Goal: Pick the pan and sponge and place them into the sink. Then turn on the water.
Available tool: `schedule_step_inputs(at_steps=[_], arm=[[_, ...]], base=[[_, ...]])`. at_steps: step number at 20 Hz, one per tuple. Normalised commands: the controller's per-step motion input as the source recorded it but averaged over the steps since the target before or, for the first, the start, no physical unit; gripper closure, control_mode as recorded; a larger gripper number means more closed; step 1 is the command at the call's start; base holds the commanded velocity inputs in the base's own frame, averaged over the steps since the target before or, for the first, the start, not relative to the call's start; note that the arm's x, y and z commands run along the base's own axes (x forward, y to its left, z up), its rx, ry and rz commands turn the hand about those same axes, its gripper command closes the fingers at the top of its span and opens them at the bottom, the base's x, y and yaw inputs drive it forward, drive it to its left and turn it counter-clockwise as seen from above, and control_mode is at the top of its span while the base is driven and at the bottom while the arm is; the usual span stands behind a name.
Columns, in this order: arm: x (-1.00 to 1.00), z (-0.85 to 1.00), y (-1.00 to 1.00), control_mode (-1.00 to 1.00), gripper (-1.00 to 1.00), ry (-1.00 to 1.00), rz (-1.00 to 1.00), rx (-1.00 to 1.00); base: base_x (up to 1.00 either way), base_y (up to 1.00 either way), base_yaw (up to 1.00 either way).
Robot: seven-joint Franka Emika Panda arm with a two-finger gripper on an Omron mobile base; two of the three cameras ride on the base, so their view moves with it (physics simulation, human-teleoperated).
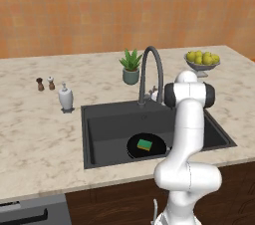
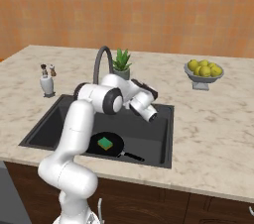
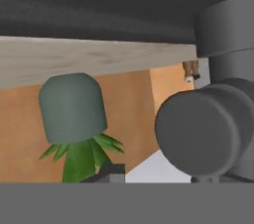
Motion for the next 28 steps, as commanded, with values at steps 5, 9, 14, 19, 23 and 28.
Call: schedule_step_inputs(at_steps=[5,9,14,19,23,28], arm=[[0.2,-0.37,-0.46,-1.0,1.0,0.02,-0.37,0.0],[0.33,-0.37,-0.64,-1.0,1.0,0.09,-0.35,0.0],[0.38,-0.32,-0.92,-1.0,1.0,0.17,-0.22,0.0],[0.2,0.0,-0.92,-1.0,1.0,0.12,-0.1,0.07],[-0.08,0.84,-0.77,-1.0,1.0,-0.01,0.0,0.26],[-0.12,1.0,-0.89,-1.0,1.0,-0.04,0.0,0.29]], base=[[0.0,0.0,0.0],[0.0,0.0,0.0],[0.0,0.0,0.0],[0.0,0.0,0.0],[0.0,0.0,0.0],[0.0,0.0,0.0]])
